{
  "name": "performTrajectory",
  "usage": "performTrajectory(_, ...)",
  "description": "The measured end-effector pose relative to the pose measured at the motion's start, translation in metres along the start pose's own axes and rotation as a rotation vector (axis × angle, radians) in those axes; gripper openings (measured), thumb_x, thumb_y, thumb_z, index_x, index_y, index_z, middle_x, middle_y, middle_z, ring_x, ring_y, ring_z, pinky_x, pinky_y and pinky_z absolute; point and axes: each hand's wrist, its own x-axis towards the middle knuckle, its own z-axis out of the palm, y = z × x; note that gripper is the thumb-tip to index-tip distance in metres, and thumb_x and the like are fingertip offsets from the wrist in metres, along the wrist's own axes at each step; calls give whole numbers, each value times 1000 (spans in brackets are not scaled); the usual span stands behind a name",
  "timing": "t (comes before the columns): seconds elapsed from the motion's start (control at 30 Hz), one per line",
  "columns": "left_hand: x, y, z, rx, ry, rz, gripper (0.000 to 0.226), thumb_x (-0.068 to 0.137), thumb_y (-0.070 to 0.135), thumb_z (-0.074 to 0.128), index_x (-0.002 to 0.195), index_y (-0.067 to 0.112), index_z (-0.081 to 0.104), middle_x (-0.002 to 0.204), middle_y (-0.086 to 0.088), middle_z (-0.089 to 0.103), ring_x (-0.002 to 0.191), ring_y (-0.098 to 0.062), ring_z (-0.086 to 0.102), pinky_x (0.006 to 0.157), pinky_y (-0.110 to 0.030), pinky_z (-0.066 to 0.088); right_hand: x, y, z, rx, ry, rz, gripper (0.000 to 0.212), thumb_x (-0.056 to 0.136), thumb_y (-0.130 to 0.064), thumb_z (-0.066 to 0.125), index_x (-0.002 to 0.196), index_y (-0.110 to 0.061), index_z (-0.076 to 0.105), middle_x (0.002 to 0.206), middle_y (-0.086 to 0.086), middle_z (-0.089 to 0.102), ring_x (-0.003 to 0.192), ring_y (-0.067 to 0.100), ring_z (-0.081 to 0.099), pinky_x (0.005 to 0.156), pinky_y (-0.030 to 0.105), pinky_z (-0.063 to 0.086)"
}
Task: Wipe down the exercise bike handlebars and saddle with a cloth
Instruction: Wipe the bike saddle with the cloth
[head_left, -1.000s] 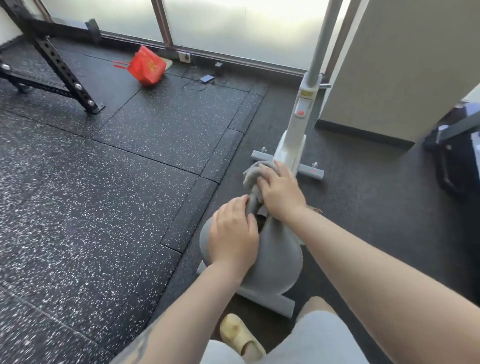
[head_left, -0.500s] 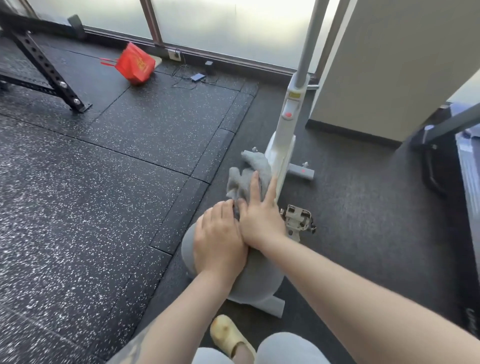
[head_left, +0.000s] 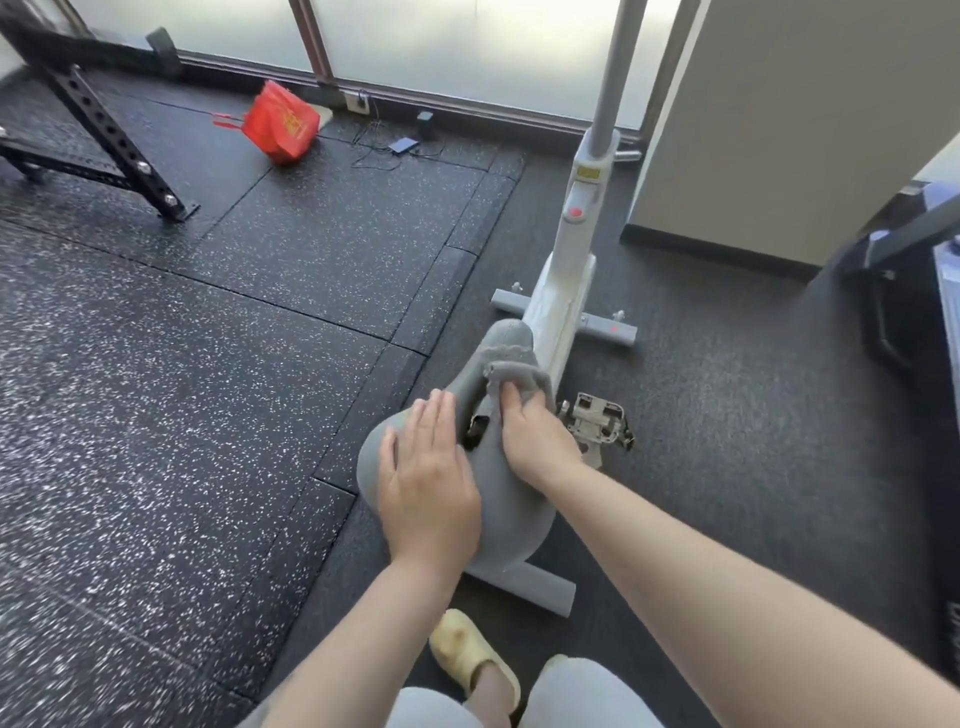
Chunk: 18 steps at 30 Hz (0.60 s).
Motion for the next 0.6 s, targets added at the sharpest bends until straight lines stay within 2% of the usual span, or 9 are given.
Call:
performTrajectory(0.07,-5,1,2,16,-6,-20,54,85,15,45,139,15,50,143,1,51,135,-14,43,112,-38,26,-24,3,9,-13,92,-27,60,99,-53,19,148,-17,22,145,13,44,128,34,46,102,44,36)
performTrajectory(0.1,-5,0,4,10,-3,-34,54,85,14,47,138,16,51,143,1,51,135,-13,43,112,-39,27,-48,8,16,-71,149,-95,64,98,-53,19,150,-16,19,151,11,34,133,31,39,105,44,35)
performTrajectory(0.2,-3,0,4,-1,26,-48,52,84,12,48,136,16,53,140,1,54,133,-14,46,112,-40,30,-93,33,30,-217,139,-266,82,85,-59,2,153,-14,8,160,7,8,146,24,8,117,34,13)
performTrajectory(0.23,-3,0,4,-2,39,-51,52,84,12,48,135,16,54,139,1,55,132,-14,47,111,-40,30,-83,33,27,-184,133,-269,78,89,-58,6,153,-14,8,160,8,10,146,23,9,117,33,13)
performTrajectory(0.3,-2,3,4,0,47,-57,51,83,12,47,134,16,56,138,1,56,131,-14,47,111,-39,29,-51,26,21,-24,145,-197,62,99,-48,22,152,-16,16,154,9,29,140,26,29,109,39,28)
performTrajectory(0.37,-2,4,4,-3,43,-57,51,85,13,44,135,16,55,139,2,55,133,-13,46,112,-38,27,-37,18,18,90,154,-118,54,101,-45,25,148,-18,24,144,10,43,130,29,42,100,41,37)
performTrajectory(0.43,-3,3,3,-7,52,-45,50,86,13,43,135,16,55,140,2,54,134,-13,45,112,-38,26,-58,21,31,-2,220,-134,63,98,-48,20,149,-11,24,151,13,34,137,29,31,111,42,29)
performTrajectory(0.5,-4,1,1,-31,78,-29,49,86,13,41,132,15,57,138,1,56,132,-14,47,112,-38,28,-88,31,42,-132,239,-247,77,91,-55,9,151,-8,18,157,16,19,144,30,15,118,41,16)
performTrajectory(0.6,-2,5,0,-73,109,-45,48,85,12,42,128,13,61,133,-1,60,129,-16,51,111,-39,30,-56,29,25,-127,151,-291,72,96,-54,17,153,-11,11,156,14,20,142,31,22,113,43,25)
